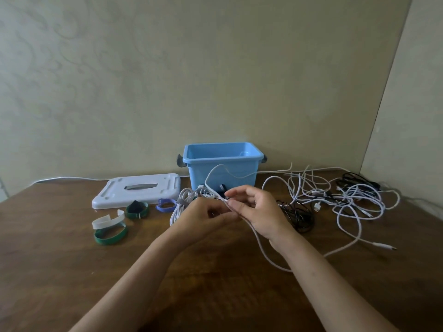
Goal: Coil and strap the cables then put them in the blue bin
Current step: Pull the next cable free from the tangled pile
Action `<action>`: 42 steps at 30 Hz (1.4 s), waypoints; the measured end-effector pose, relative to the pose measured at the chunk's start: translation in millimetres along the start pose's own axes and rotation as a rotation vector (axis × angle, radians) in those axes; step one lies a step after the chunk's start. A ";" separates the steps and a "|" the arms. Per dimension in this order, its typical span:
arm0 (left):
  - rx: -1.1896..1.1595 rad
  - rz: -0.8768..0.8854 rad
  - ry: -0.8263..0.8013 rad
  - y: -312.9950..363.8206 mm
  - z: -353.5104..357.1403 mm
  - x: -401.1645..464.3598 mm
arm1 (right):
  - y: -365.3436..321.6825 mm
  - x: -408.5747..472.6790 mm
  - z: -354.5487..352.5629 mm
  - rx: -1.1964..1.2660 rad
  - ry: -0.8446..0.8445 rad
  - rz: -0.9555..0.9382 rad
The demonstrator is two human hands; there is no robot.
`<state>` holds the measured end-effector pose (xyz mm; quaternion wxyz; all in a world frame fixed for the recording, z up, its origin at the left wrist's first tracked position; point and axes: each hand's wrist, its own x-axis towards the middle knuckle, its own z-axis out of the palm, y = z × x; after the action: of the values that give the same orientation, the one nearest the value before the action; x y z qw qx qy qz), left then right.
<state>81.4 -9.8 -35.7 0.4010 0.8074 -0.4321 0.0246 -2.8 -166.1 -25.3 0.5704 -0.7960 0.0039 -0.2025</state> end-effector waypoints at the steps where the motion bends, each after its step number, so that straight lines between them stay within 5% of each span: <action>1: -0.029 -0.023 0.006 -1.3 -0.8 -0.4 | -0.8 0.1 -1.4 0.029 -0.014 0.012; 7: -0.329 -0.186 0.144 0.5 -12.2 -3.5 | -2.6 2.1 -8.0 0.104 -0.178 -0.026; 14: -0.806 -0.340 0.639 -9.7 -48.4 -2.1 | 3.1 0.7 -14.9 -0.286 -0.325 0.040; 19: -0.816 -0.416 0.776 -24.6 -62.9 -3.7 | 3.1 2.9 -15.0 -0.811 -0.391 0.032; 22: -0.709 -0.473 0.794 -28.1 -61.4 -2.8 | 4.2 4.5 -16.6 -0.870 -0.315 -0.021; 25: -0.284 -0.467 0.742 -29.4 -53.6 -2.7 | 4.7 4.4 -11.7 -0.693 -0.223 -0.064; 28: 0.226 -0.223 0.649 -18.1 -46.3 -4.4 | 3.6 2.6 -3.9 -0.660 -0.186 -0.136; 31: 0.182 -0.057 0.435 -1.5 -43.7 -2.5 | 5.9 3.0 -3.8 -0.680 -0.101 -0.219; 36: 0.241 -0.046 -0.134 16.0 -32.2 -7.6 | 6.4 3.1 -11.3 -0.675 0.094 -0.297; 38: 0.284 -0.025 -0.195 11.4 -21.2 -5.4 | 4.7 2.4 -11.6 -0.664 0.134 -0.288; 42: 0.234 0.006 -0.063 2.7 -18.5 -0.4 | 2.2 2.8 -15.4 -0.712 0.117 -0.252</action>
<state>84.9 2.0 -21.7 0.2901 0.8479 -0.4409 0.0507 -4.8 -181.5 -22.3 0.2278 -0.9255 0.0085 -0.3024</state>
